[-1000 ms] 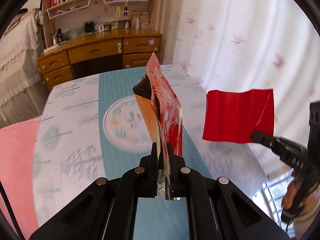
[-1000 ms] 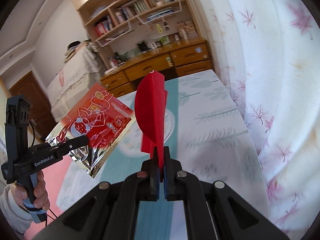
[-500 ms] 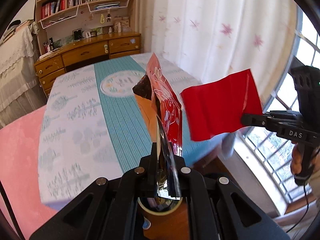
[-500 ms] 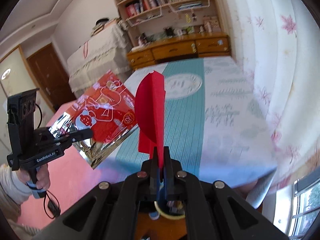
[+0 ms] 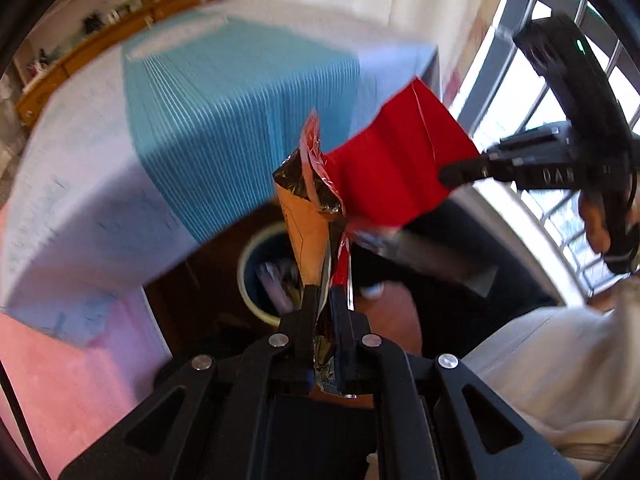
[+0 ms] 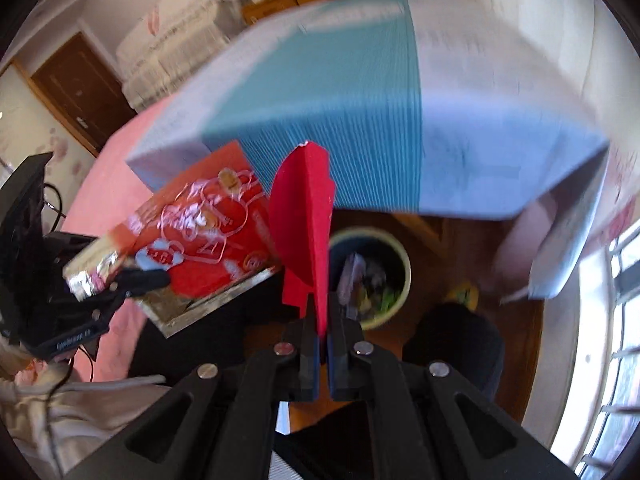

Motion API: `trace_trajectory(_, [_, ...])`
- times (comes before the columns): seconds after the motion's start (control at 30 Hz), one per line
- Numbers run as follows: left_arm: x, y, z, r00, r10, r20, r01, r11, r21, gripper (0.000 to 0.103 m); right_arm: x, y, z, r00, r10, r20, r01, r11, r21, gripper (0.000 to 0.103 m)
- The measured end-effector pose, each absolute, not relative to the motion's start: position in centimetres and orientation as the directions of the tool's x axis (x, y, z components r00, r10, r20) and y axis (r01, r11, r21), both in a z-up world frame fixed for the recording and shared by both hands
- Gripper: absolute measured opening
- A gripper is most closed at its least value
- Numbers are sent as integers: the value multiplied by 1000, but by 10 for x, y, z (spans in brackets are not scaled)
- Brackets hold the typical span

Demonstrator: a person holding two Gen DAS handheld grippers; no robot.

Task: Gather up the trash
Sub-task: 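Carry the wrapper with the left gripper while the right gripper carries the red paper over the bin, then open both grippers to drop the wrapper and red paper into the bin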

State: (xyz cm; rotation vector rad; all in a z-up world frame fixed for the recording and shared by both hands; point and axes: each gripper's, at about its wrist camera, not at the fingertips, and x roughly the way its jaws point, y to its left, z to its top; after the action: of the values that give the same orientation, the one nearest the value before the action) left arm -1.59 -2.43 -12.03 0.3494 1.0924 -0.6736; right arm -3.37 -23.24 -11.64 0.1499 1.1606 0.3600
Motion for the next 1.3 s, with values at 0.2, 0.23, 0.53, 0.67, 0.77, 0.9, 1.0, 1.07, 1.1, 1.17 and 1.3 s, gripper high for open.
trace_trajectory(0.2, [3,-45,-187,263,-211,-941,677,735,25,4,-9,-239,-190,268,335,-904,-109,942,316,2])
trace_trajectory(0.23, [6,-49,-201,270,-192,-944,676,736,43,5,-3,-240,-204,254,332,-908,-89,943,320,2])
trace_trajectory(0.53, [36,-73,-306,269,-65,-961,646,752,130,5,37,-244,-327,127,357,-925,129,919,372,2])
trace_trajectory(0.67, [61,-80,-350,216,2,-976,589,798,132,5,55,-244,-365,90,385,-919,230,889,395,3])
trace_trajectory(0.77, [81,-81,-371,167,0,-986,535,840,91,5,68,-240,-384,69,389,-919,259,882,393,3])
trace_trajectory(0.9, [104,-82,-395,93,-52,-994,425,905,-7,6,78,-231,-407,23,368,-930,273,892,360,4])
trace_trajectory(1.0, [112,-78,-410,67,-70,-995,375,926,-40,6,86,-221,-419,6,344,-939,256,907,334,6])
trace_trajectory(1.07, [116,-76,-419,49,-78,-996,347,936,-56,6,91,-217,-426,-3,328,-945,232,919,318,6])
trace_trajectory(1.1, [117,-75,-422,37,-86,-996,327,942,-70,6,91,-216,-428,-8,328,-945,226,921,318,6])
trace_trajectory(1.17, [124,-66,-424,25,-103,-994,297,950,-91,6,92,-215,-433,-20,328,-945,227,921,315,6])
trace_trajectory(1.3, [129,-59,-425,38,-126,-991,268,957,-111,6,95,-215,-433,-15,304,-952,248,924,291,6])
